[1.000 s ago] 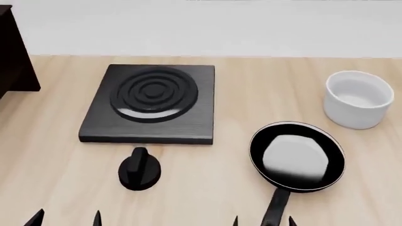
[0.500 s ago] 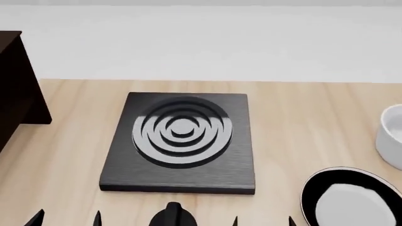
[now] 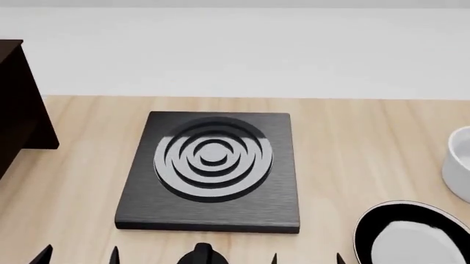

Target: Put the frying pan on the cabinet shelf.

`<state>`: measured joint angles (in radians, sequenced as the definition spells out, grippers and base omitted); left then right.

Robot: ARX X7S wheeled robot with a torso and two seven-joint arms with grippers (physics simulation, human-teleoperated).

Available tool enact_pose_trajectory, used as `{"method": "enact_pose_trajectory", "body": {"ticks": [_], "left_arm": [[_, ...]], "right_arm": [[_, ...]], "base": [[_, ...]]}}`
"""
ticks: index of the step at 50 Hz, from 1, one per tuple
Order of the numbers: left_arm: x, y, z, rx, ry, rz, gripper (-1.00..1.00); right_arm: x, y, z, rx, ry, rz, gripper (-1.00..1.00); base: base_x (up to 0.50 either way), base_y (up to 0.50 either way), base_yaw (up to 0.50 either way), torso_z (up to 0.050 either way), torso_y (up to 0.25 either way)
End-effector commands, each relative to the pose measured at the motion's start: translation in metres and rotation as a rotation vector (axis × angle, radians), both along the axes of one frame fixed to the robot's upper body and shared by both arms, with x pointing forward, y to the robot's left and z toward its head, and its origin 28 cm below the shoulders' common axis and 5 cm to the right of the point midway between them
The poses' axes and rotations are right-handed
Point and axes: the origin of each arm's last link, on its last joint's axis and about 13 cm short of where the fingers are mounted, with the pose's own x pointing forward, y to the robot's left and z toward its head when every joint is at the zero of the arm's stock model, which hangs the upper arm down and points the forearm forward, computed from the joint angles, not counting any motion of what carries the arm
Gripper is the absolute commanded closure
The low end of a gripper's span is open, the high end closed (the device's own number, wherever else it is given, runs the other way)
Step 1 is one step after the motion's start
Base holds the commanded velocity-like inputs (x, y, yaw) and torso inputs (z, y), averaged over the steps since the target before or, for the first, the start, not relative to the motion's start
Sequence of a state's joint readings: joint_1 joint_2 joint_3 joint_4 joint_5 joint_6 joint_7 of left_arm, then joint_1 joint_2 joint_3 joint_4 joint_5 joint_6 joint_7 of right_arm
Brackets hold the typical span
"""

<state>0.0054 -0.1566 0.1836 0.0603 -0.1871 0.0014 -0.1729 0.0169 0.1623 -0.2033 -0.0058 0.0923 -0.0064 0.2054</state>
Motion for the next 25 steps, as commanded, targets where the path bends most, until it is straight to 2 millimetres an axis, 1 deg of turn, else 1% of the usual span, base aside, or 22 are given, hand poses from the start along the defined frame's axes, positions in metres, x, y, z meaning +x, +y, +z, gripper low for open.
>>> {"method": "enact_pose_trajectory", "body": {"ticks": [1,3,5,8,12,15,16,20,21,23,25], "left_arm": [[0.000,0.000,-0.002,0.016,-0.001,-0.003,-1.00],[0.000,0.000,-0.001,0.013,0.001,-0.001,-1.00],[0.000,0.000,0.000,0.007,-0.001,0.002,-1.00],[0.000,0.001,0.002,0.005,-0.003,0.010,-1.00],[-0.002,0.002,0.008,0.019,-0.025,0.015,-1.00],[-0.002,0.003,0.015,-0.035,-0.035,0.030,-1.00],[-0.001,0.004,0.015,0.002,-0.041,0.039,-1.00],[-0.003,0.004,0.021,-0.021,-0.044,0.037,-1.00],[-0.003,0.005,0.021,-0.025,-0.044,0.043,-1.00],[0.003,0.007,0.023,-0.041,-0.019,0.097,-1.00],[0.003,0.004,0.025,-0.018,0.029,0.046,-1.00]], "right_arm": [[-0.001,0.000,0.000,0.006,0.004,-0.001,-1.00],[0.000,0.000,-0.002,0.007,0.008,-0.003,-1.00],[-0.001,0.002,0.004,0.009,0.001,0.001,-1.00],[-0.001,0.003,0.007,0.005,-0.006,-0.002,-1.00],[-0.004,0.006,0.018,0.007,-0.020,-0.023,-1.00],[-0.006,0.006,0.023,-0.006,-0.033,-0.044,-1.00],[-0.006,0.006,0.028,-0.006,-0.038,-0.050,-1.00],[-0.006,0.004,0.043,-0.011,-0.060,-0.051,-1.00],[-0.006,0.004,0.049,-0.023,-0.077,-0.060,-1.00],[-0.008,0.001,0.063,-0.018,-0.091,-0.054,-1.00],[-0.008,0.000,0.072,-0.012,-0.093,-0.059,-1.00]], "base": [[0.25,0.00,0.00,0.000,0.000],[0.16,0.00,0.00,0.000,0.000],[0.00,0.00,0.00,0.000,0.000],[0.00,0.00,0.00,0.000,0.000],[0.00,0.00,0.00,0.000,0.000],[0.00,0.00,0.00,0.000,0.000],[0.00,0.00,0.00,0.000,0.000],[0.00,0.00,0.00,0.000,0.000],[0.00,0.00,0.00,0.000,0.000],[0.00,0.00,0.00,0.000,0.000],[0.00,0.00,0.00,0.000,0.000]]}}
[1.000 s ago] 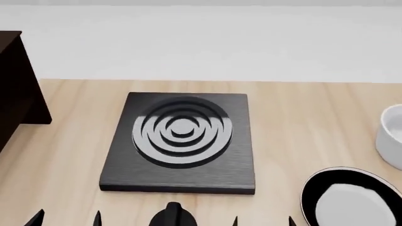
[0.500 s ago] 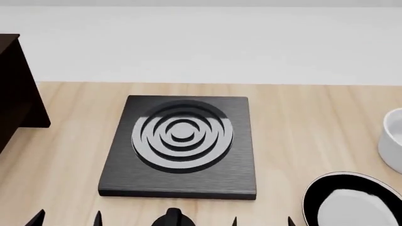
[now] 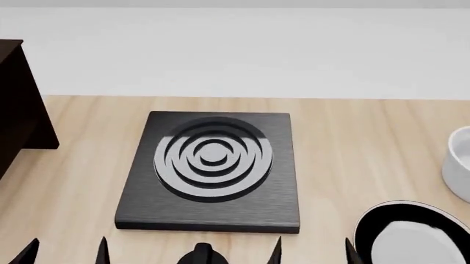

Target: Put the frying pan on the cabinet shelf.

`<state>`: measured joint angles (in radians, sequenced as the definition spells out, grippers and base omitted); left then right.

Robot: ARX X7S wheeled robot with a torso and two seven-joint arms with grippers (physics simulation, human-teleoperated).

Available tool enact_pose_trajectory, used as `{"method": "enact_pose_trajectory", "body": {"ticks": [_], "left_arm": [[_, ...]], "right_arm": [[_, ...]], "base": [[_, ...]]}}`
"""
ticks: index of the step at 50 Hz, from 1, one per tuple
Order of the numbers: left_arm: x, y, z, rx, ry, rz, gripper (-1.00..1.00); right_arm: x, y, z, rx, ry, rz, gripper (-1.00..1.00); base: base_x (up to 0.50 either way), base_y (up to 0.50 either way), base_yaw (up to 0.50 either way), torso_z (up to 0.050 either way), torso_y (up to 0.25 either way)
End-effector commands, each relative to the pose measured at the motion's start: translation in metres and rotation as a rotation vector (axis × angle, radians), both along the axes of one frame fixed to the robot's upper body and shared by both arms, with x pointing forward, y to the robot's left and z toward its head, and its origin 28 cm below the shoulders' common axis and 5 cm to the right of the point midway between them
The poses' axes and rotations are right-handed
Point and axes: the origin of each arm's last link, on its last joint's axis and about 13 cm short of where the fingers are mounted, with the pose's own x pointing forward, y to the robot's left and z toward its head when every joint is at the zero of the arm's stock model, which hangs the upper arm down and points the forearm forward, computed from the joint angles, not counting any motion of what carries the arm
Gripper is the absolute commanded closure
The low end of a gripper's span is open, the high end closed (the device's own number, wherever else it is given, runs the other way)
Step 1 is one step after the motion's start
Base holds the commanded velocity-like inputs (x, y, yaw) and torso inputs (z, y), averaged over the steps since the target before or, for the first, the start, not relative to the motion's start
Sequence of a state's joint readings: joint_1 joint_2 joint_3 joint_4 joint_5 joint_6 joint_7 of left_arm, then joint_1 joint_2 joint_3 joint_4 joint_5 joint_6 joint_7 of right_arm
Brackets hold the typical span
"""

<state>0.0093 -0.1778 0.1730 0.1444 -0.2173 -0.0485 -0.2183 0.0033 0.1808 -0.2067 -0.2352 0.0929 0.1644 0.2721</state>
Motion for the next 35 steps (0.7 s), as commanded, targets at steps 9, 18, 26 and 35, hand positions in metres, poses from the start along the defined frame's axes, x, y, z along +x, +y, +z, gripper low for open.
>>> {"method": "enact_pose_trajectory", "body": {"ticks": [9,18,26,35], "left_arm": [[-0.003,0.002,0.064,0.009,0.054,-0.047,-1.00],[-0.012,0.000,0.096,0.048,0.086,-0.072,-1.00],[-0.014,-0.002,0.092,0.052,0.125,-0.081,-1.00],[-0.014,-0.002,0.086,0.053,0.136,-0.089,-1.00]], "right_arm": [[-0.010,-0.020,0.073,0.016,0.032,-0.089,-1.00],[-0.017,-0.035,0.092,-0.043,0.263,-0.132,-1.00],[-0.018,-0.049,0.085,-0.056,0.488,-0.164,-1.00],[-0.025,-0.070,0.069,0.033,0.615,-0.215,-1.00]], "base": [[0.00,0.00,0.00,0.000,0.000],[0.00,0.00,0.00,0.000,0.000],[0.00,0.00,0.00,0.000,0.000],[0.00,0.00,0.00,0.000,0.000]]}}
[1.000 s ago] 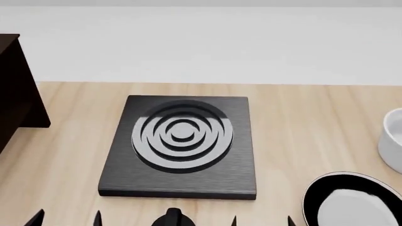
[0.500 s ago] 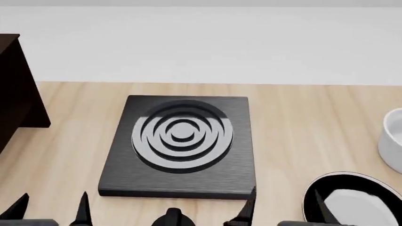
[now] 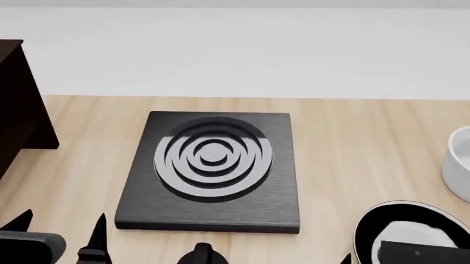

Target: Put the frying pan on the cabinet shelf.

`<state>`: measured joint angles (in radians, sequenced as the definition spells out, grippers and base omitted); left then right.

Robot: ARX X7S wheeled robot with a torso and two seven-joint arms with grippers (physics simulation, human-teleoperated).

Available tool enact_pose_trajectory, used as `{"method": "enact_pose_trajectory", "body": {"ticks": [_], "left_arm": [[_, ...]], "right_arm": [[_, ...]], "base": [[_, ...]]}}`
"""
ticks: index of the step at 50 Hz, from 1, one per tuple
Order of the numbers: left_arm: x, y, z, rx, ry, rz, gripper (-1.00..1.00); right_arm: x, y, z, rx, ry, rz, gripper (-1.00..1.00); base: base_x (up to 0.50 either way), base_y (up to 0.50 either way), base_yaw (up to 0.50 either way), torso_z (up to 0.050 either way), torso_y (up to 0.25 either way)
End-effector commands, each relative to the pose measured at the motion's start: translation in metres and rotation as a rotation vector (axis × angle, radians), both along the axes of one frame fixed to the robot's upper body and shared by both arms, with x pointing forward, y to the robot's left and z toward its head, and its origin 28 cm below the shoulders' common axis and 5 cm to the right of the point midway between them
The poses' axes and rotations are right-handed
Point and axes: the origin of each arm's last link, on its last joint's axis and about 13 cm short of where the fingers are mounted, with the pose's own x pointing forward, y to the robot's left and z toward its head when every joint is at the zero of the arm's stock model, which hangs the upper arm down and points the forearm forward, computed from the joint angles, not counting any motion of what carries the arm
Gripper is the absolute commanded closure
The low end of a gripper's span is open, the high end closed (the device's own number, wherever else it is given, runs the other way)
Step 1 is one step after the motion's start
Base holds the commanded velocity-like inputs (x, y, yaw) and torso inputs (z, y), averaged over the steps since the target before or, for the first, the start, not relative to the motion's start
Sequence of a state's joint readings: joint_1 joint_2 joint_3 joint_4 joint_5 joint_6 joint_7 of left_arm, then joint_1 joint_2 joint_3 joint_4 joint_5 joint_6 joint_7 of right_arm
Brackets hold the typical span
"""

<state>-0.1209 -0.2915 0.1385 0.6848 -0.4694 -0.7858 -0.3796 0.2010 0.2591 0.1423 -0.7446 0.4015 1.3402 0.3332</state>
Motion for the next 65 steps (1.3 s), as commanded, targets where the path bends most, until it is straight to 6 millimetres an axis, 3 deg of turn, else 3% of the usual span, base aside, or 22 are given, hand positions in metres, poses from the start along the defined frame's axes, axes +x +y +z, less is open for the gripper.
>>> {"method": "enact_pose_trajectory", "body": {"ticks": [1,6,31,47,65], "left_arm": [[-0.003,-0.001,0.000,0.018,0.022,-0.018,-1.00],[-0.004,-0.003,-0.003,0.013,0.032,-0.024,-1.00],[-0.004,-0.002,-0.004,0.010,0.037,-0.026,-1.00],[-0.003,-0.001,-0.007,0.011,0.042,-0.026,-1.00],[-0.004,-0.003,-0.005,0.016,0.045,-0.029,-1.00]], "right_arm": [[-0.011,-0.024,-0.013,0.019,0.197,-0.064,-1.00],[-0.019,-0.030,-0.031,-0.003,0.265,-0.083,-1.00],[-0.017,-0.034,-0.069,0.066,0.354,-0.112,-1.00],[-0.031,-0.043,-0.085,0.116,0.404,-0.145,-1.00],[-0.030,-0.041,-0.095,0.175,0.416,-0.130,-1.00]], "base": [[0.00,0.00,0.00,0.000,0.000],[0.00,0.00,0.00,0.000,0.000],[0.00,0.00,0.00,0.000,0.000],[0.00,0.00,0.00,0.000,0.000],[0.00,0.00,0.00,0.000,0.000]]}}
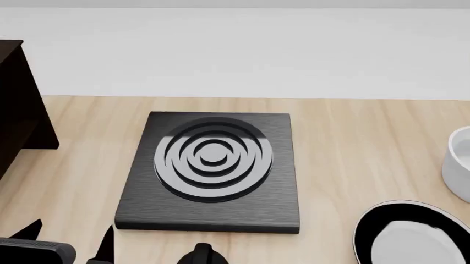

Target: Put the frying pan on the cabinet shelf.

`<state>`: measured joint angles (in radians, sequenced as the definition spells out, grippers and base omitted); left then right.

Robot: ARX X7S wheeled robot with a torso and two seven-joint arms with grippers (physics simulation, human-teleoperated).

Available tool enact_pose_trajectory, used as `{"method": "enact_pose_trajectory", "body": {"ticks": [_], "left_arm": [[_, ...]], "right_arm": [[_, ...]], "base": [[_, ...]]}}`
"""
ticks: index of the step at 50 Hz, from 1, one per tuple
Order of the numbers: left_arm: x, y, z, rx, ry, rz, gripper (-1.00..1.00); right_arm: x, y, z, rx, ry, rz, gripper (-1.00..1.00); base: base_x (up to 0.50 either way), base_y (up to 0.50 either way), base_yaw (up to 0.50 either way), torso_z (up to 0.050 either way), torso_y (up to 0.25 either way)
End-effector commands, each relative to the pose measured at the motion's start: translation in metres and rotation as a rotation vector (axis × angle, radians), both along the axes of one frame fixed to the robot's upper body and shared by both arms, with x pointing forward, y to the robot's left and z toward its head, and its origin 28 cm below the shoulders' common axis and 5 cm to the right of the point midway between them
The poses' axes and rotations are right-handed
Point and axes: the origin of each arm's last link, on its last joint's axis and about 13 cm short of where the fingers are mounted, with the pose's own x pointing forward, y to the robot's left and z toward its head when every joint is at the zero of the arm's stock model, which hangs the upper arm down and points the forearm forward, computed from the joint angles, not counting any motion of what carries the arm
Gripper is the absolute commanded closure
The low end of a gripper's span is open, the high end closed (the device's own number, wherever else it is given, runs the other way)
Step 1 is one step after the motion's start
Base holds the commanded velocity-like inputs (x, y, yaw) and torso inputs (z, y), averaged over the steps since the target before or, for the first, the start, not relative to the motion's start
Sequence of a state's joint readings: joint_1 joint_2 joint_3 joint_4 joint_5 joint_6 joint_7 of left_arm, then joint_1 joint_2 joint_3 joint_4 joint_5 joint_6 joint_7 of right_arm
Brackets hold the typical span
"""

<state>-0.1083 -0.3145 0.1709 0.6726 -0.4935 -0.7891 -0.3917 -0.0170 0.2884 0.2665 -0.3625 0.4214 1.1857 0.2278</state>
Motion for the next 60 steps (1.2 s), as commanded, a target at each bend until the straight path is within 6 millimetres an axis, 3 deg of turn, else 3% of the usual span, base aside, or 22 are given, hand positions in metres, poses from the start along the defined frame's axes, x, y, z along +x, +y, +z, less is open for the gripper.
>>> {"method": "enact_pose_trajectory", "body": {"ticks": [1,6,7,17,41,46,51,60], "left_arm": [[0.000,-0.001,0.001,0.002,0.001,0.000,-1.00],[0.001,-0.001,-0.002,0.003,0.003,-0.004,-1.00],[0.001,-0.001,-0.002,0.003,0.003,-0.004,-1.00],[0.000,-0.002,-0.002,0.005,0.004,-0.008,-1.00],[-0.001,-0.005,-0.001,0.001,0.005,-0.023,-1.00],[0.002,-0.004,-0.004,-0.072,-0.001,-0.039,-1.00],[0.006,0.000,0.005,-0.123,-0.017,-0.065,-1.00],[0.017,0.001,0.041,-0.168,-0.015,-0.133,-1.00]], "right_arm": [[-0.003,0.001,-0.010,0.031,0.025,-0.011,-1.00],[-0.001,0.003,-0.010,0.015,0.012,0.013,-1.00],[0.000,0.004,-0.010,0.015,0.010,0.013,1.00],[0.003,0.004,0.001,-0.034,-0.038,0.018,1.00],[0.011,0.021,0.059,-0.137,-0.204,0.092,1.00],[0.028,0.028,0.069,-0.193,-0.256,0.155,1.00],[0.041,0.039,0.086,-0.198,-0.316,0.237,1.00],[0.054,0.053,0.130,-0.168,-0.426,0.365,1.00]], "base": [[0.01,0.00,0.00,0.000,0.000],[0.00,0.00,0.00,0.000,0.000],[0.01,0.00,0.00,0.000,0.000],[0.00,0.00,0.00,0.000,0.000],[0.00,0.00,0.00,0.000,0.000],[0.00,0.00,0.00,0.000,0.002],[0.00,0.00,0.00,0.000,0.002],[0.00,0.00,0.00,0.000,0.002]]}}
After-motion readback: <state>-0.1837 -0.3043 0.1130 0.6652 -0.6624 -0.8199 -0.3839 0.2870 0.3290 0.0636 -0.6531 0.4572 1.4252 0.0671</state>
